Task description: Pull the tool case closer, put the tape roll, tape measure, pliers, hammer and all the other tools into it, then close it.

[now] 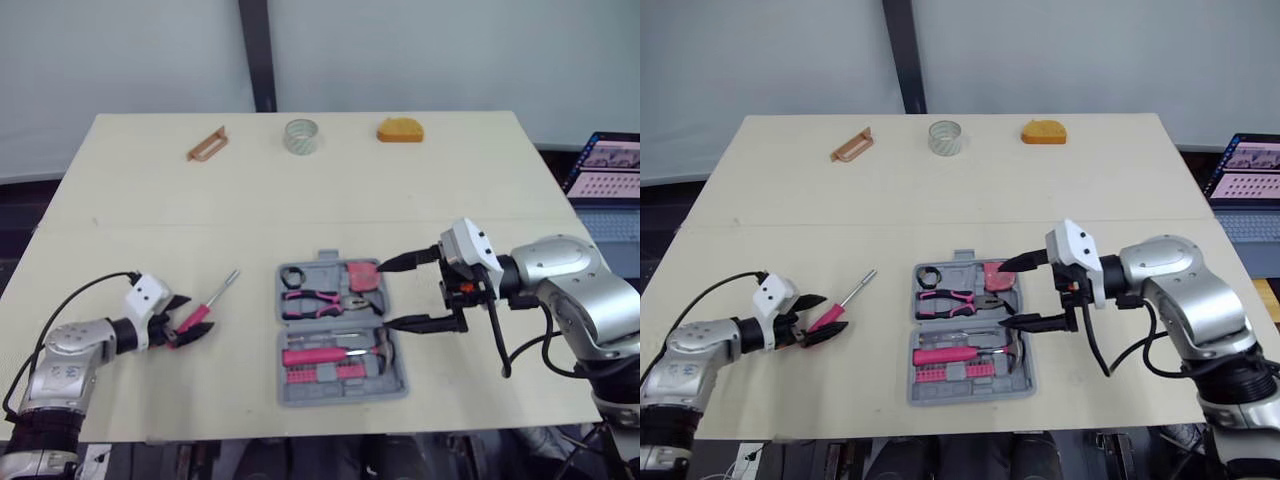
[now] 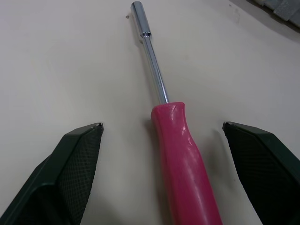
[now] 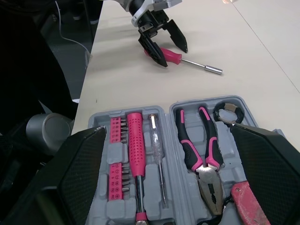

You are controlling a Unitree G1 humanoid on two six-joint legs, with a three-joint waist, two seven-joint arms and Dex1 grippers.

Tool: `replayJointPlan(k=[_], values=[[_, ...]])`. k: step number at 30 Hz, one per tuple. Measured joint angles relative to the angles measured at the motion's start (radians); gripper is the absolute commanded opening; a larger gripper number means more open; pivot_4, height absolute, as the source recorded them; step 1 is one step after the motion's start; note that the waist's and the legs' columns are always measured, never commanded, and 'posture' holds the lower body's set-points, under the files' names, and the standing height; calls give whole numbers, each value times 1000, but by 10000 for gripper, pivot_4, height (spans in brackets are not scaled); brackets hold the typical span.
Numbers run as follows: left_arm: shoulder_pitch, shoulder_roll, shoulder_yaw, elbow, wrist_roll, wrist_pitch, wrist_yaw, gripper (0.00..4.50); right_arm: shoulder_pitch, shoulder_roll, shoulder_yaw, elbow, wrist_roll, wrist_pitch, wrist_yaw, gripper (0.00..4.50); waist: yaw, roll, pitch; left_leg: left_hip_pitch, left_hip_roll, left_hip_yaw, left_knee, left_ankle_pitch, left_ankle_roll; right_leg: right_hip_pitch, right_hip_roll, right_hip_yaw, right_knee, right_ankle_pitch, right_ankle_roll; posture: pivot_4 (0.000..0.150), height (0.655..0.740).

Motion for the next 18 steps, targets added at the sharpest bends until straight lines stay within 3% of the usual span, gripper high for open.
replayJointPlan(k=[3, 6, 12, 18], values=[[-4, 0, -6, -1, 9, 0, 8, 43924, -1, 4, 0, 0, -5, 0, -1, 45000, 1, 0, 0, 0, 0, 0, 0, 0, 0, 0, 0, 0, 0, 0, 0, 1500, 7400], [-11, 0, -12, 0, 25, -2, 21, 36126, -6, 5, 1, 0, -10, 0, -1, 45000, 2, 0, 0, 0, 0, 0, 0, 0, 0, 0, 0, 0, 0, 0, 0, 1500, 7400], [-28, 2, -12, 32, 51, -23, 39, 6186, -7, 6, 1, 0, -22, 0, -1, 45000, 0, 0, 0, 0, 0, 0, 0, 0, 0, 0, 0, 0, 0, 0, 0, 1500, 7400], [-28, 1, -14, 38, 61, -51, 36, 6331, -1, 6, 1, 0, -23, 1, -1, 45000, 0, 0, 0, 0, 0, 0, 0, 0, 0, 0, 0, 0, 0, 0, 0, 1500, 7400]])
